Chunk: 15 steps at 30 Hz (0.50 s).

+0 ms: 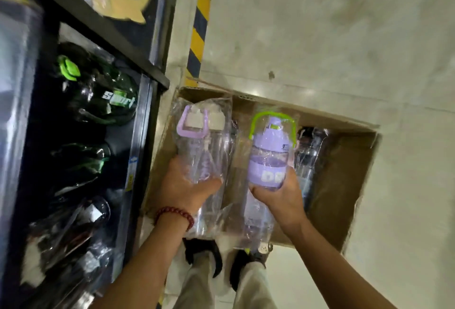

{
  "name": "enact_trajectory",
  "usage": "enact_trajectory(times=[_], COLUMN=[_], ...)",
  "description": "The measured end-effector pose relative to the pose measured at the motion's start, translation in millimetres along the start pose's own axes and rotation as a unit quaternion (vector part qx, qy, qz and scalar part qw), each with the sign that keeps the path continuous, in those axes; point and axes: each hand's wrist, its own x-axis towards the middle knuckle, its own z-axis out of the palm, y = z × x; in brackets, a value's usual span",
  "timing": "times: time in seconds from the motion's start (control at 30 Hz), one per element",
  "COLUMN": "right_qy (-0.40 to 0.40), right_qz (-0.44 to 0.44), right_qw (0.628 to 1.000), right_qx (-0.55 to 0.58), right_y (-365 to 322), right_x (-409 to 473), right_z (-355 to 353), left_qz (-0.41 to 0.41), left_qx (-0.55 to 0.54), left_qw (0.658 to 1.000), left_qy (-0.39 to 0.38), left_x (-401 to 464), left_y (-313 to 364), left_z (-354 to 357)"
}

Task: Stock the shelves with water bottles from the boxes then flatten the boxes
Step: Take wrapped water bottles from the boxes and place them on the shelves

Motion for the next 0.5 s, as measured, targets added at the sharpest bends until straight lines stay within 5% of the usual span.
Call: enact_trajectory(times=[0.5], right_qy=[-0.015], right_qz=[-0.179], right_qw=[0.983], right_qx=[0.043], right_y=[-223.6], right_x=[-210.0], right_z=[-35.4], left_qz=[0.128], left_qx=[-0.153], left_qw=[0.977], left_qy=[0.081], left_x=[-193.3], left_y=[124.5], left_z=[-160.4])
